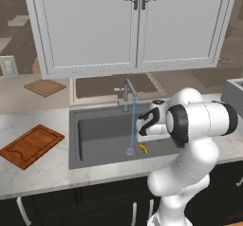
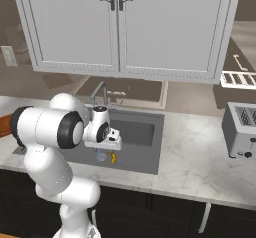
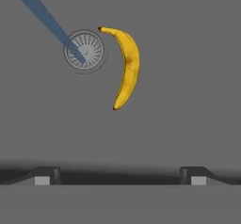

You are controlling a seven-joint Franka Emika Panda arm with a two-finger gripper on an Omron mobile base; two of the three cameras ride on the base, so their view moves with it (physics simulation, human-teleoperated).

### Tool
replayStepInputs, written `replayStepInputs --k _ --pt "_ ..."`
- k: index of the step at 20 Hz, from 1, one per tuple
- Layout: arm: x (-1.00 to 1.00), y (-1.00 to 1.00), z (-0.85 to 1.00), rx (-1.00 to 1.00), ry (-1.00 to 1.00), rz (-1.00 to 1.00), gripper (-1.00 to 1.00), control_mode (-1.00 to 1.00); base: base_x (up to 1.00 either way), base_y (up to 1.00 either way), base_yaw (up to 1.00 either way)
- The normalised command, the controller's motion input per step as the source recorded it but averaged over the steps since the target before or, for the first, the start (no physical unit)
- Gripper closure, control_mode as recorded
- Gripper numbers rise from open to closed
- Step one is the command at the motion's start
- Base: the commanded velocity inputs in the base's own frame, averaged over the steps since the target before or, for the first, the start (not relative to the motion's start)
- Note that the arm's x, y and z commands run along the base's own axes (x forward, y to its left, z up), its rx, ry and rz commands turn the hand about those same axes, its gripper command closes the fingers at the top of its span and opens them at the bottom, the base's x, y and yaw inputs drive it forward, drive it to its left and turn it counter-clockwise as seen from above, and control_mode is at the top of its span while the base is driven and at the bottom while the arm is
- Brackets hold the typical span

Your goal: Pick the banana from the sink and place it on the cutting board to airdry. Then turn off the sink faucet.

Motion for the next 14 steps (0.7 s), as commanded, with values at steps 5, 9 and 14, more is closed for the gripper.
replayStepInputs --k 5,9,14 --pt "0.05 -0.02 -0.20 0.00 0.01 0.00 -1.00 -1.00 0.00 0.00 0.00" --pt "0.02 -0.04 -0.19 0.01 0.00 0.00 -1.00 -1.00 0.00 0.00 0.00" --pt "0.01 -0.03 -0.19 0.01 0.01 0.00 -1.00 -1.00 0.00 0.00 0.00"
